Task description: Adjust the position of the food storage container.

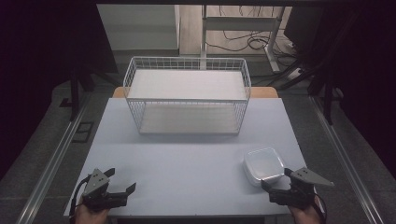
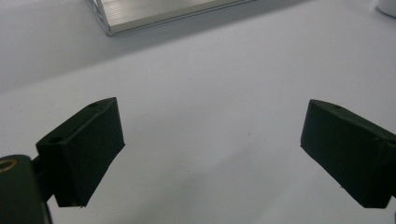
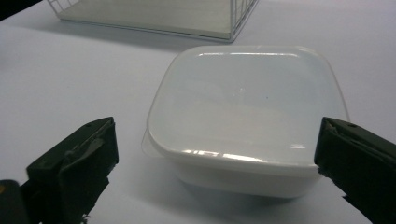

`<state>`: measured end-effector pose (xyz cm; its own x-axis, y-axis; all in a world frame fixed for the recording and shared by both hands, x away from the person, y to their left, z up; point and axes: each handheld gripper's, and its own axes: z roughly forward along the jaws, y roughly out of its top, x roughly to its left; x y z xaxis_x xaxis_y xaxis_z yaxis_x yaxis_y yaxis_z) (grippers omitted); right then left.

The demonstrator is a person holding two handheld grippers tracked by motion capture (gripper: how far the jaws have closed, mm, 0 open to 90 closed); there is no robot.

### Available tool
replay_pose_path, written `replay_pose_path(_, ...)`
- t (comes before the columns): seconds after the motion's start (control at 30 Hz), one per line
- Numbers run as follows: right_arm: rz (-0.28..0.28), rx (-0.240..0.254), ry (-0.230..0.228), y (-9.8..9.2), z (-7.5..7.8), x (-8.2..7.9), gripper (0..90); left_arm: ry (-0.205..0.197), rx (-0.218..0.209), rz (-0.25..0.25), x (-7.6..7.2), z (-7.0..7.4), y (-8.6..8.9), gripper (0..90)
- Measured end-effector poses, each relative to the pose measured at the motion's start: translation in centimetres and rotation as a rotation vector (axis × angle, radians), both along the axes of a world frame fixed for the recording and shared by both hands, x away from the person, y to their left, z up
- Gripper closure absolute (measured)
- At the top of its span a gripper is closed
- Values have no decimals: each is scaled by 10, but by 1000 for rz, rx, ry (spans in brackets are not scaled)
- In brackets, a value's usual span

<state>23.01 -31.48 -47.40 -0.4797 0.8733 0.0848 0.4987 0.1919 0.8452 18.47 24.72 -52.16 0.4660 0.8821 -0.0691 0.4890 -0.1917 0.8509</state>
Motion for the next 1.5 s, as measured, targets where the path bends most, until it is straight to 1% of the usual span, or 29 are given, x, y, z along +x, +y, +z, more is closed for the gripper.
replay_pose_path(0.03, -10, 16, 10, 0, 0, 1, 0, 0, 3, 0, 0, -1, 0, 55)
replay_pose_path(0.1, -18, 23, 17, 0, -1, 2, 0, -6, -1, -9, 1, -2, 0, 54)
replay_pose_path(0.17, -28, 5, 19, -1, -1, 2, 0, -15, -8, -13, 2, -2, -1, 53)
replay_pose_path(0.2, -28, 5, 19, -1, -1, 2, 0, -15, -8, -13, 2, -2, -1, 51)
replay_pose_path(0.27, -31, -6, 35, -1, -1, 3, 0, -11, -29, -14, 2, -2, 0, 49)
replay_pose_path(0.3, -26, -8, 41, -1, -1, 3, 0, -15, -39, -21, 2, -2, 0, 47)
replay_pose_path(0.33, -26, -8, 41, -1, -1, 3, 0, -15, -39, -21, 2, -2, 0, 47)
replay_pose_path(0.37, -5, -19, 51, 0, -1, 4, 0, -14, -44, -27, 2, -1, -1, 47)
replay_pose_path(0.4, -8, -23, 54, 0, -1, 4, 0, -14, -44, -27, 2, -1, -1, 46)
replay_pose_path(0.43, -8, -25, 53, 1, -1, 4, 0, -5, -41, -34, 3, -2, -2, 45)
replay_pose_path(0.47, 0, -28, 59, 1, 0, 4, 0, -5, -41, -34, 3, -2, -2, 44)
replay_pose_path(0.5, 2, -28, 61, 2, 0, 4, 4, 6, -29, -35, 4, -2, -4, 43)
replay_pose_path(0.53, 4, -34, 63, 2, 0, 4, 10, 8, -23, -37, 4, -2, -5, 44)
replay_pose_path(0.63, -1, -59, 62, 3, 1, 4, 41, 11, -7, -36, 4, -2, -6, 42)
replay_pose_path(0.7, -8, -59, 68, 1, 2, 4, 70, 15, -4, -32, 4, -2, -6, 41)
replay_pose_path(0.77, -16, -59, 64, -1, 4, 4, 106, 15, -1, -26, 4, -2, -6, 41)
replay_pose_path(0.87, -28, -54, 64, -3, 5, 6, 205, 14, -9, -23, 4, -2, -4, 41)
replay_pose_path(0.9, -24, -54, 68, -4, 6, 7, 239, 15, -11, -23, 4, -2, -4, 42)
replay_pose_path(0.93, -24, -54, 68, -4, 6, 7, 239, 15, -11, -23, 4, -2, -4, 41)
replay_pose_path(0.97, -26, -53, 69, -5, 6, 9, 269, 17, -12, -24, 4, -3, -4, 41)
replay_pose_path(1.0, -21, -50, 71, -6, 7, 13, 349, 19, 0, -25, 5, -3, -5, 42)
replay_pose_path(1.1, -14, -55, 66, -7, 8, 19, 463, 26, 6, -25, 6, -4, -7, 42)
replay_pose_path(1.17, -8, -54, 62, -10, 9, 23, 530, 19, 14, -28, 6, -4, -7, 42)
replay_pose_path(1.2, -12, -58, 57, -11, 10, 24, 582, 20, 14, -26, 6, -4, -7, 43)
replay_pose_path(1.27, -7, -60, 54, -13, 11, 28, 649, 18, 8, -23, 6, -4, -6, 43)
replay_pose_path(1.33, -7, -83, 53, -15, 11, 31, 725, 14, 3, -21, 5, -4, -5, 44)
replay_pose_path(1.37, -9, -89, 58, -17, 11, 33, 749, 11, -8, -24, 5, -4, -5, 44)
replay_pose_path(1.43, -12, -84, 57, -21, 11, 37, 815, 13, -26, -28, 6, -4, -4, 44)
replay_pose_path(1.5, -24, -80, 49, -25, 13, 43, 872, 16, -17, -24, 6, -4, -4, 45)
